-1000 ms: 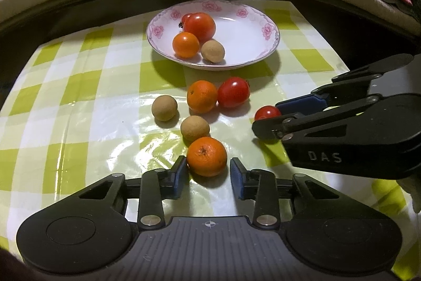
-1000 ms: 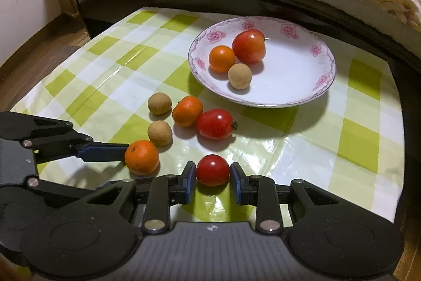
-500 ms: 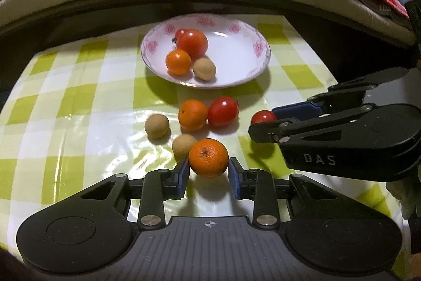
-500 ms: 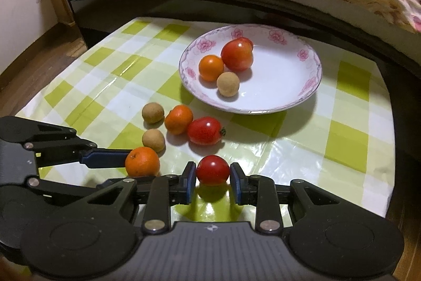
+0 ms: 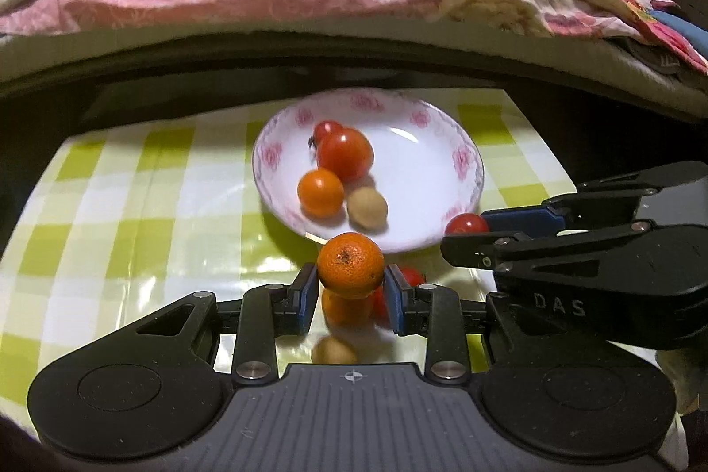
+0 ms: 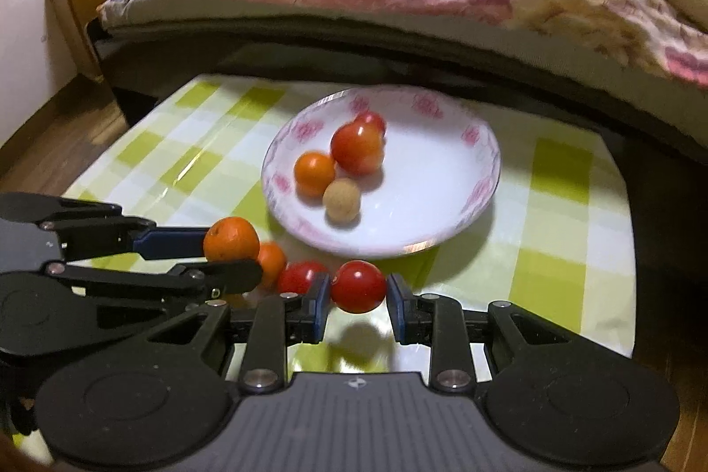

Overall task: Organize fruits
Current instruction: 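Carry the mandarin and cherry tomato over the white plate with both tools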

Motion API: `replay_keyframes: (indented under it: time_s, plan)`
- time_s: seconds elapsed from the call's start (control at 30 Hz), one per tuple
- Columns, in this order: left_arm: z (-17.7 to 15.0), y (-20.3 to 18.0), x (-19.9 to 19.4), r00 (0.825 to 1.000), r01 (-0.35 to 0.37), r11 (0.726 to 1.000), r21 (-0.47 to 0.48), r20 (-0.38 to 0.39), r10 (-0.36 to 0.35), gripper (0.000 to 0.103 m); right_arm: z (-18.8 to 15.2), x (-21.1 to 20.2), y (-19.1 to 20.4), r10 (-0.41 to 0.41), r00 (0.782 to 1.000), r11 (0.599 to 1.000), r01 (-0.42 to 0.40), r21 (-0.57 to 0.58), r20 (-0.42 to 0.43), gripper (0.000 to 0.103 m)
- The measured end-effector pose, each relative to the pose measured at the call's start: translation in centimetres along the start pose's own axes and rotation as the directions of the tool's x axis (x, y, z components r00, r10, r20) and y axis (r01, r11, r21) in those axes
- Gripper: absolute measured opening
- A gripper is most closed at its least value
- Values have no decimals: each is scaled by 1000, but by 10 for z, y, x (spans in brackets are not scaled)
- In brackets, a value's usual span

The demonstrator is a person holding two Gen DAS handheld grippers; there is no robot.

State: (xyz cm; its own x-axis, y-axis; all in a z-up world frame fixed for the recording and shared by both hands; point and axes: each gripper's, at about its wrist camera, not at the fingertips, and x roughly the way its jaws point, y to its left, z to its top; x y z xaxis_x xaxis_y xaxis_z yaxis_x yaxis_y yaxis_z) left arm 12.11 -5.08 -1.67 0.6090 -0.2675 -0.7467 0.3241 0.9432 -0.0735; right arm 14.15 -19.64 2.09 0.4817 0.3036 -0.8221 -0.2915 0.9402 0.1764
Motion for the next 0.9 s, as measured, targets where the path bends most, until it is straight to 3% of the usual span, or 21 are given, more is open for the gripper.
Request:
replay_keyframes:
  time_s: [0.9]
  plan:
    - [31, 5, 55, 999, -35, 998, 49, -15, 36, 39, 39, 60, -29, -45, 999, 998, 44, -40, -11, 31]
